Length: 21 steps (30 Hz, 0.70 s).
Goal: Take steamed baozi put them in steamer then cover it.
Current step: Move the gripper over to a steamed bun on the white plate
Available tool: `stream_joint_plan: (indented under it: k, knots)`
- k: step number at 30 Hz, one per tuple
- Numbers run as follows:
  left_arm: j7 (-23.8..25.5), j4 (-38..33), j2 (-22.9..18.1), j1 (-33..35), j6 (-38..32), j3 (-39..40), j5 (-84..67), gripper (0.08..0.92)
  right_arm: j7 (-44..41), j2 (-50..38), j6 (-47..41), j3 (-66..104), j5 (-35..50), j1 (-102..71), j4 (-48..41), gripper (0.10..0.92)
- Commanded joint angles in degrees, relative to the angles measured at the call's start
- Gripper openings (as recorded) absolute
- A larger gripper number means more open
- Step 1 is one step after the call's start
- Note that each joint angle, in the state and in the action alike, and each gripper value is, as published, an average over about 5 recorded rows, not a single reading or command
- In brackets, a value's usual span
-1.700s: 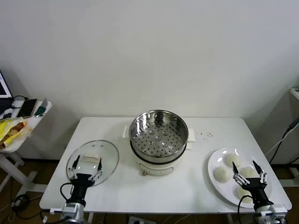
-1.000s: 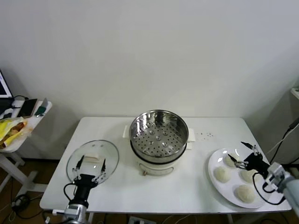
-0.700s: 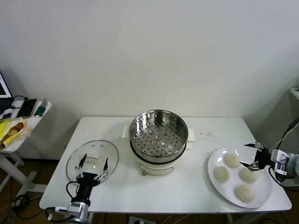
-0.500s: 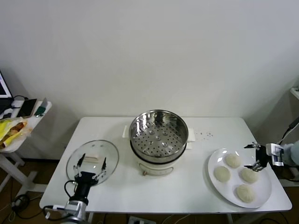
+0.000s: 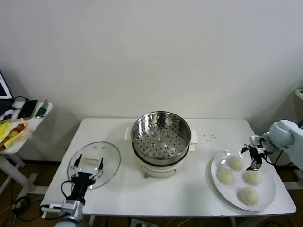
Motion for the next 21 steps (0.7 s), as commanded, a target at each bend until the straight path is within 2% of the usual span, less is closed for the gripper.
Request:
stream_joint_plan:
  k: [1,21]
  knots:
    - [-0.34,0.73,0.53,-0.25,0.35,-0.52,-0.7,0.823,-1.33,4.4,-0.03,-10.4,-1.04,8.24,-6.72,0.823]
    - [-2.08,2.08,1.73,0.35,1.75,-3.23,-3.07,0.823,1.18,10.11,0.14,-9.26,-1.39,4.2,-9.91,0.823]
